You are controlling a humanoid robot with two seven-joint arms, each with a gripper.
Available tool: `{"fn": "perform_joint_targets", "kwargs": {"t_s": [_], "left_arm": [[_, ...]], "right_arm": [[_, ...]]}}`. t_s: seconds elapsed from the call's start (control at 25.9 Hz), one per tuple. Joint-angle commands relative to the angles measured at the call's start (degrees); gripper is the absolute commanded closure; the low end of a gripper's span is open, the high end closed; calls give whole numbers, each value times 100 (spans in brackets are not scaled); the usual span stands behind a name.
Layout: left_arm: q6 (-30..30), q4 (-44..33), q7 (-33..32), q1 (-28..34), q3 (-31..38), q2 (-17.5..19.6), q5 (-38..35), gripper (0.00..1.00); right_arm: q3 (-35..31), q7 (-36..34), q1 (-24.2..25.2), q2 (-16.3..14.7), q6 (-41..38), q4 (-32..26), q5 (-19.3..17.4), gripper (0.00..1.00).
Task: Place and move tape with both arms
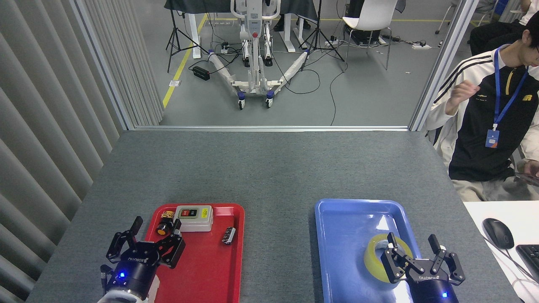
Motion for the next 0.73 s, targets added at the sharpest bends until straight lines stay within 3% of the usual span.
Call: {"fn": "perform_joint_targets", "kwargs": {"t_s": [0.0,0.7], "left_arm": [[1,1,-6,0,4,0,0,0],[-7,-8,-24,0,-5,-9,0,0]], "right_arm": [[0,-14,0,-3,-24,0,0,0],[0,-32,0,14,-42,0,0,0]]}}
